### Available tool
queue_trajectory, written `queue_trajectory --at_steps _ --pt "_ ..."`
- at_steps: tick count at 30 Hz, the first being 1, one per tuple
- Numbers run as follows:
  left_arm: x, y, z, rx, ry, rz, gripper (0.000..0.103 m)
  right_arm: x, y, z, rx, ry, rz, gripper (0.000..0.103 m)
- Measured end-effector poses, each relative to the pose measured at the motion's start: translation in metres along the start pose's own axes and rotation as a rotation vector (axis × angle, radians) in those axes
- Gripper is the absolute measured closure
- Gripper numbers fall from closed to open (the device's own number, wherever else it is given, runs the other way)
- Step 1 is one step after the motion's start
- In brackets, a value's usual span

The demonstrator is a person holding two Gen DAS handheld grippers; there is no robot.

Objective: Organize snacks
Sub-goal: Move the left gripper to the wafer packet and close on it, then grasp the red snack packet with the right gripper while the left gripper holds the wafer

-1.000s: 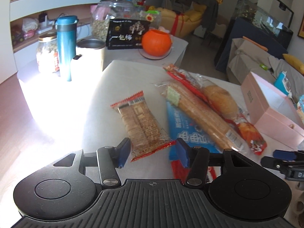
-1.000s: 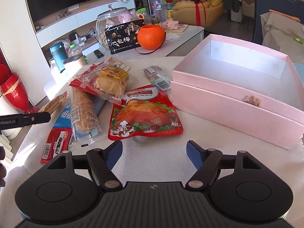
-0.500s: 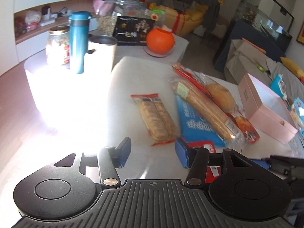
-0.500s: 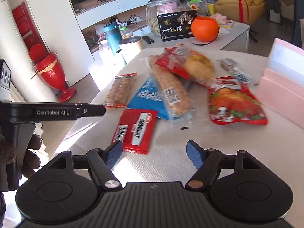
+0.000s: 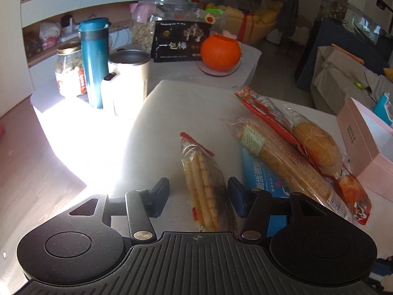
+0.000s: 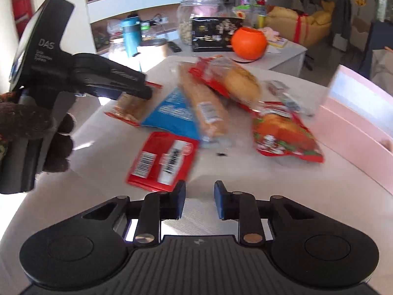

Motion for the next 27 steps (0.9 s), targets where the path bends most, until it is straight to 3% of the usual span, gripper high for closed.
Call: queue_trajectory --at_steps 2,6,9,10,11,16,21,23,27 --pt "-0.006 0.004 -0.003 0.004 0.004 0.049 0.06 -0.01 0.029 -0.003 -0.053 0.007 0.029 0.078" --pt "-0.024 0.012 -0.02 -0.06 0.003 0.087 0.061 -0.019 0.074 -0.01 -0.087 0.036 0.123 0.076" --pt "-0.038 0.014 -0.035 -0.116 -0.003 0.073 0.062 -0.021 0.087 -0.009 -0.089 0.031 0.203 0.062" --pt "-0.044 0.014 -0.041 -0.138 -0.005 0.071 0.062 -0.021 0.086 -0.009 -0.081 0.021 0.221 0.052" --pt "-0.048 0.014 -0.045 -0.147 -0.008 0.069 0.062 -0.021 0.082 -0.01 -0.064 0.008 0.23 0.042" --pt "-0.058 0.006 -0.055 -0.177 -0.023 0.041 0.062 -0.015 0.021 -0.011 0.054 -0.015 0.155 0.04" --pt "-0.059 -0.003 -0.061 -0.177 -0.022 0.01 0.062 0.006 -0.036 0.006 0.096 -0.016 0.095 0.036" --pt "-0.059 -0.005 -0.06 -0.182 -0.03 -0.003 0.062 0.013 -0.052 0.016 0.09 -0.018 0.078 0.024" --pt "-0.059 -0.006 -0.058 -0.186 -0.034 -0.013 0.062 0.021 -0.073 0.032 0.002 0.014 -0.025 0.019"
Point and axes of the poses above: each gripper's, at about its wrist camera, not at the fingertips, and z roughly the way its jaws point, y to its right, x to its top, the point moved 10 cm from there along z, roughly the way its jaws point, and after that the axes turned 2 degrees about -x, right-handed, at the moved point
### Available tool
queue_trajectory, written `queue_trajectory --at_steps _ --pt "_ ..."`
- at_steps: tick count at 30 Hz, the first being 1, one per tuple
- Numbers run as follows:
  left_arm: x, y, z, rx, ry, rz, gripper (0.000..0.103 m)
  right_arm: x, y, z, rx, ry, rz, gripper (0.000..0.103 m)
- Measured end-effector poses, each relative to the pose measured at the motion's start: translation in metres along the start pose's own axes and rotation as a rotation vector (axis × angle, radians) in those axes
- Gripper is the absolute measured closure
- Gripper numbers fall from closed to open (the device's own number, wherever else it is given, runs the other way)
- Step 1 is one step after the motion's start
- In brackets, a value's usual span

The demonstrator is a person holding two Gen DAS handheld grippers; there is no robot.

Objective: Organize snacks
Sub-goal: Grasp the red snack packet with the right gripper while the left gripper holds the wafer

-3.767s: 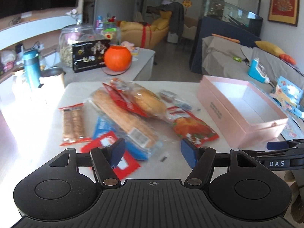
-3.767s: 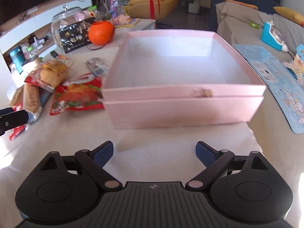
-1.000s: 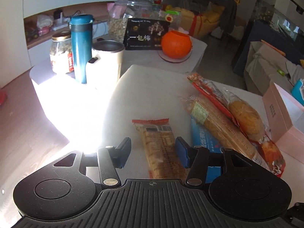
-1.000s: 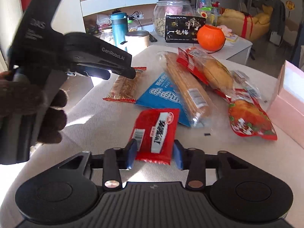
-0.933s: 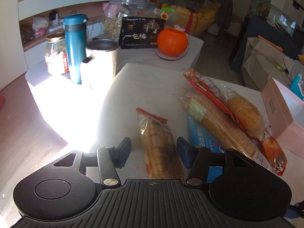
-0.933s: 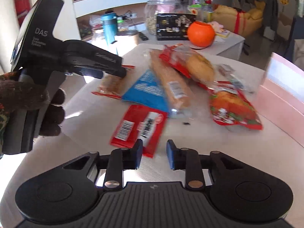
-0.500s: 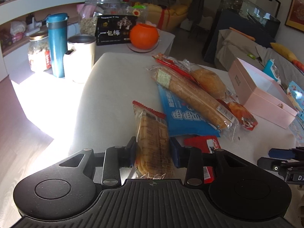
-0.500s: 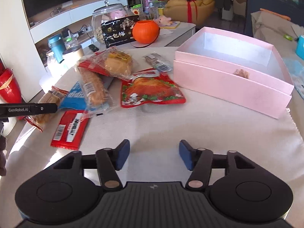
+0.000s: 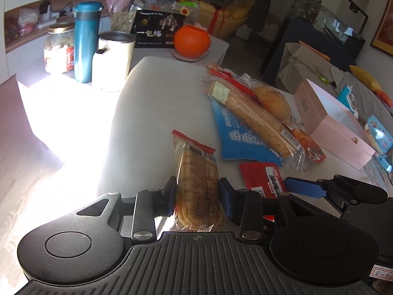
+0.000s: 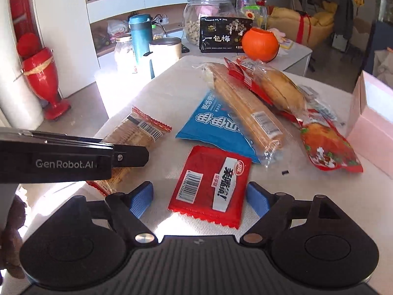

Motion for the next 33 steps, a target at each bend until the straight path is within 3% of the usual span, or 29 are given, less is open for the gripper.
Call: queue_trajectory --at_steps 3,5,8,15,19,20,22,25,27,33 --pt "0.001 0.002 0.002 -0.002 0.003 -0.003 0.062 0.004 -0.003 0.001 0.009 0.001 -0.005 0.022" --pt "0.0 0.003 0.001 -0.012 0.0 -0.005 0.062 0.003 -0.002 -0.003 0.032 0.004 -0.031 0.04" --pt "-0.005 0.008 -0.003 -0.034 -0.007 0.003 0.062 -0.004 0.008 -0.013 0.024 0.0 -0.057 0.045" --pt "-0.025 0.046 -0.009 -0.128 -0.034 0.04 0.062 -0.03 0.073 -0.034 0.011 -0.013 -0.024 0.045" --pt "-0.034 0.086 -0.001 -0.195 -0.049 0.087 0.062 -0.041 0.127 -0.042 -0.032 -0.032 0.015 0.04" --pt "-0.036 0.094 0.003 -0.198 -0.053 0.103 0.062 -0.044 0.139 -0.042 -0.022 -0.041 0.037 0.031" --pt "-0.039 0.109 0.012 -0.189 -0.058 0.138 0.062 -0.051 0.16 -0.043 -0.009 -0.052 0.078 0.024" --pt "-0.044 0.125 0.021 -0.174 -0.059 0.176 0.062 -0.06 0.182 -0.047 -0.058 -0.051 0.073 0.015" --pt "-0.045 0.131 0.023 -0.156 -0.049 0.197 0.062 -0.066 0.197 -0.05 -0.075 -0.057 0.091 0.014" --pt "-0.045 0.132 0.027 -0.146 -0.033 0.19 0.062 -0.076 0.218 -0.051 -0.1 -0.034 0.157 0.003"
Point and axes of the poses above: each gripper's, at about its wrist camera, not at the fingertips, and z roughly the way its jaws point, y to its right, x to its top, the point moved 10 cm from there along z, roughly the way its jaws point, and after that the axes turned 2 degrees about -x, right-handed, at the moved point
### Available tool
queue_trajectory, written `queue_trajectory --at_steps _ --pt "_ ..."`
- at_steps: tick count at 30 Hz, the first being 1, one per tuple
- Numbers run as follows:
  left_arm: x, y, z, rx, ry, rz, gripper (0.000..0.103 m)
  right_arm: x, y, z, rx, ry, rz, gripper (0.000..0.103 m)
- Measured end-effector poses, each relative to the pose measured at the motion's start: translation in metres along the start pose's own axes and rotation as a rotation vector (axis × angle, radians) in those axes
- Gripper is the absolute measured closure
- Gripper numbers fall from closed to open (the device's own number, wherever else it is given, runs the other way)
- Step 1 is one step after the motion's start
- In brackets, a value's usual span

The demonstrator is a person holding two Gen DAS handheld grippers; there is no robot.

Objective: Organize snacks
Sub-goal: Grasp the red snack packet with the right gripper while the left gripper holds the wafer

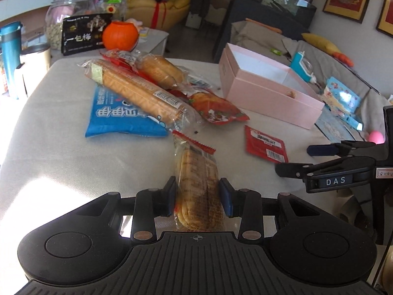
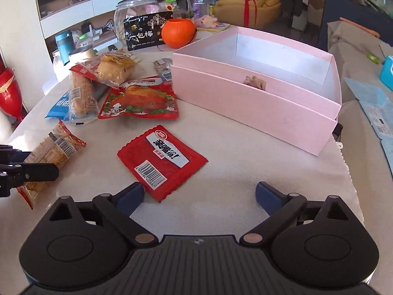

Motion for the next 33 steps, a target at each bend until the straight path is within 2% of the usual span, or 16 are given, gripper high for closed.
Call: queue_trajectory --at_steps 2,6,11,15,19,23,25,27,28,29,31,33 --pt "0.001 0.0 0.0 0.004 0.002 0.004 0.062 0.0 -0.001 0.001 -0.023 -0.004 0.025 0.0" --pt "0.001 0.003 0.002 0.029 0.001 0.044 0.06 0.007 -0.007 0.008 -0.03 -0.014 0.012 0.0" --pt "0.001 0.008 0.006 0.071 -0.005 0.106 0.058 0.022 -0.018 0.019 -0.044 0.061 -0.016 0.0" --pt "0.001 0.007 0.006 0.068 -0.005 0.107 0.058 0.031 -0.023 0.026 -0.033 0.064 0.005 0.001" --pt "0.0 0.006 0.005 0.052 -0.001 0.097 0.058 0.028 -0.024 0.024 -0.017 0.051 -0.027 0.001" --pt "0.001 0.005 0.005 0.043 0.007 0.08 0.058 0.017 -0.007 0.014 0.001 0.032 -0.067 0.001" --pt "0.002 0.006 0.006 0.037 0.008 0.066 0.057 0.015 0.01 0.009 -0.06 0.043 -0.063 0.001" --pt "0.002 0.006 0.006 0.039 0.01 0.062 0.056 0.013 0.029 0.005 -0.112 0.03 0.003 0.008" --pt "0.002 0.007 0.006 0.042 0.011 0.064 0.056 0.012 0.032 0.004 -0.089 0.016 0.044 0.014" --pt "0.002 0.007 0.006 0.044 0.012 0.068 0.056 0.011 0.031 0.002 -0.056 0.005 0.081 0.015" --pt "0.001 0.008 0.006 0.049 0.012 0.075 0.056 0.013 0.023 0.001 0.001 0.008 0.128 0.015" --pt "0.001 0.009 0.006 0.052 0.01 0.079 0.056 0.018 0.01 0.006 0.016 0.01 0.15 0.015"
Point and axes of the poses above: each gripper's, at about its wrist camera, not at the fingertips, and z roughly the way its jaws point, y to its right, x to its top, the point moved 10 cm from there along z, roughly the way its jaws point, and after that the axes turned 2 degrees about -x, right-handed, at the moved point
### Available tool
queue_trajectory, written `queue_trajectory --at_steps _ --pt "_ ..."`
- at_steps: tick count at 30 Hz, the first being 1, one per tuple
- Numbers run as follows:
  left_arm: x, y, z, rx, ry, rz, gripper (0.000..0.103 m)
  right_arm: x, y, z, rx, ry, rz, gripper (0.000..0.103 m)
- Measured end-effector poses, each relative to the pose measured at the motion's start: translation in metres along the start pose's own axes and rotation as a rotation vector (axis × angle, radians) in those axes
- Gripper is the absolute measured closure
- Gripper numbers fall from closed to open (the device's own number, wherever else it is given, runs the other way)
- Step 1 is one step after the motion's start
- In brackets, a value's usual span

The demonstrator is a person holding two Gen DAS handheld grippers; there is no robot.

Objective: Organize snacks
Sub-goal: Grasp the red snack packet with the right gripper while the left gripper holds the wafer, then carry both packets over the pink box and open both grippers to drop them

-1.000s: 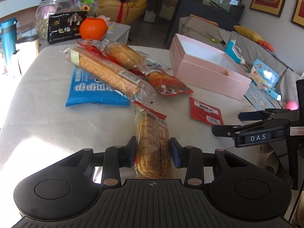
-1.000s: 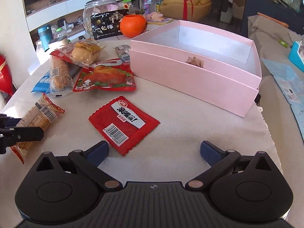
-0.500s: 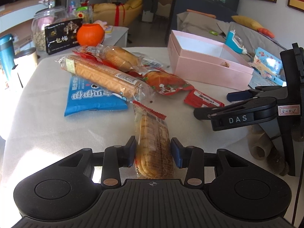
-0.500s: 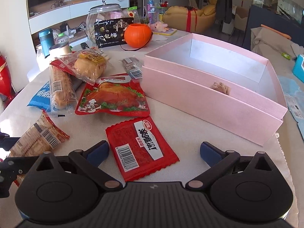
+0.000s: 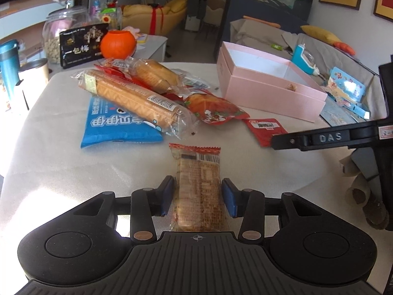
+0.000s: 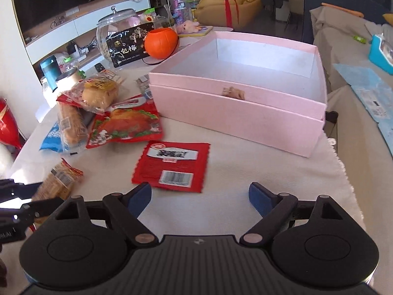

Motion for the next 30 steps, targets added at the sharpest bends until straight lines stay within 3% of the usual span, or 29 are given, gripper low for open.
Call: queue_trajectory --at_steps 2,5,6,7,8,11,16,22,28,30 --pt "0.0 0.0 0.0 0.0 -0.004 0.005 0.056 0.007 -0.017 0.01 -0.012 0.008 0.016 0.015" --pt "0.001 -0.001 0.0 -0.007 -0.015 0.005 0.056 0.015 -0.033 0.026 -0.126 0.0 -0.03 0.016" --pt "0.001 -0.001 0.0 -0.008 -0.021 0.008 0.056 0.018 -0.039 0.028 -0.151 0.009 -0.053 0.019" --pt "0.002 -0.001 0.001 -0.007 -0.028 0.013 0.056 0.019 -0.044 0.027 -0.136 0.006 -0.066 0.031" --pt "0.004 -0.001 0.003 -0.004 -0.035 0.02 0.056 0.02 -0.048 0.026 -0.116 -0.005 -0.082 0.037" --pt "0.008 0.002 0.009 0.022 -0.052 0.059 0.057 0.015 -0.047 0.016 -0.105 -0.02 -0.126 0.045" --pt "0.017 0.009 0.022 0.057 -0.075 0.124 0.056 0.003 -0.019 -0.005 -0.123 -0.03 -0.144 0.046" --pt "0.024 0.011 0.031 0.043 -0.086 0.157 0.057 -0.002 0.019 -0.018 -0.155 -0.032 -0.098 0.046" --pt "0.014 0.027 0.004 -0.039 -0.025 0.174 0.061 -0.002 0.031 -0.035 -0.133 -0.007 -0.082 0.046" --pt "0.024 0.038 -0.011 -0.109 0.011 0.145 0.062 0.0 0.035 -0.045 -0.128 0.008 -0.08 0.046"
Point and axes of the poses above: each gripper's, at about its wrist camera, not at the fingertips, and z roughly the way its jaws point, y to its right, x to its top, the point moved 10 cm from there along z, roughly the way its jaws point, and after that the axes turned 2 degrees about -x, right-handed, at the moved point
